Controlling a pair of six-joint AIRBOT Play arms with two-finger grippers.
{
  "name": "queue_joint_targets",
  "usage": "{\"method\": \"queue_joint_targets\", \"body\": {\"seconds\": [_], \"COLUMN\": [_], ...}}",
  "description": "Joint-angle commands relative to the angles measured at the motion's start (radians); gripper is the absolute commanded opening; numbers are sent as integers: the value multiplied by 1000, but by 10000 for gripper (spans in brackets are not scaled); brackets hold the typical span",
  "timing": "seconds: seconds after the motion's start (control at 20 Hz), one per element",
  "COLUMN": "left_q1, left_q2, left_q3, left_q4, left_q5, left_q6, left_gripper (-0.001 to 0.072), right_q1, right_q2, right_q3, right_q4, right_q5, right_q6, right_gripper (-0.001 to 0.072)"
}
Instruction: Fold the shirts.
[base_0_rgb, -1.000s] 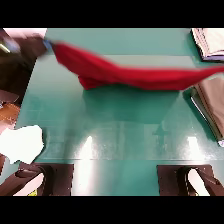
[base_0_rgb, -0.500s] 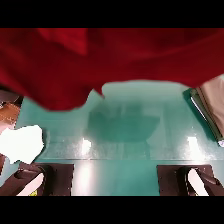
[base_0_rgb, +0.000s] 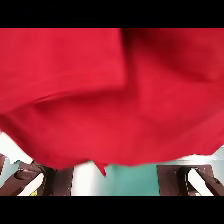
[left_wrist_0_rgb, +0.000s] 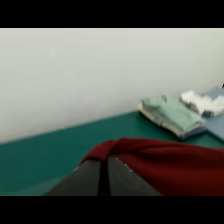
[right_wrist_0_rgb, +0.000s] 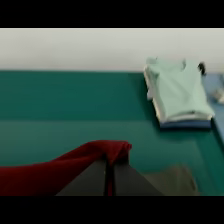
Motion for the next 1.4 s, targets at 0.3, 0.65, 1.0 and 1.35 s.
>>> {"method": "queue_joint_targets", "body": {"seconds": [0.3,0.65,1.0,1.35], "left_q1": [1,1,1,1], "left_q2": [-507,-645,-645,-645], "left_q3": [-390,-368,-335,-460], "left_q4": [73,63,69,222], "left_q5": [-51,398,253,14], "left_q6": [22,69,195,208], "left_gripper": [27,26,26,27], "right_q1": [155,166,214,290], "right_q2": [-495,-752,-745,-576], "right_q3": [-409,-288,-213,-608], "right_q4": [-12,-1,-22,-91], "right_q5": [124,-180,-251,-319], "right_q6": [24,25,24,24], "right_gripper": [14,13,13,13]}}
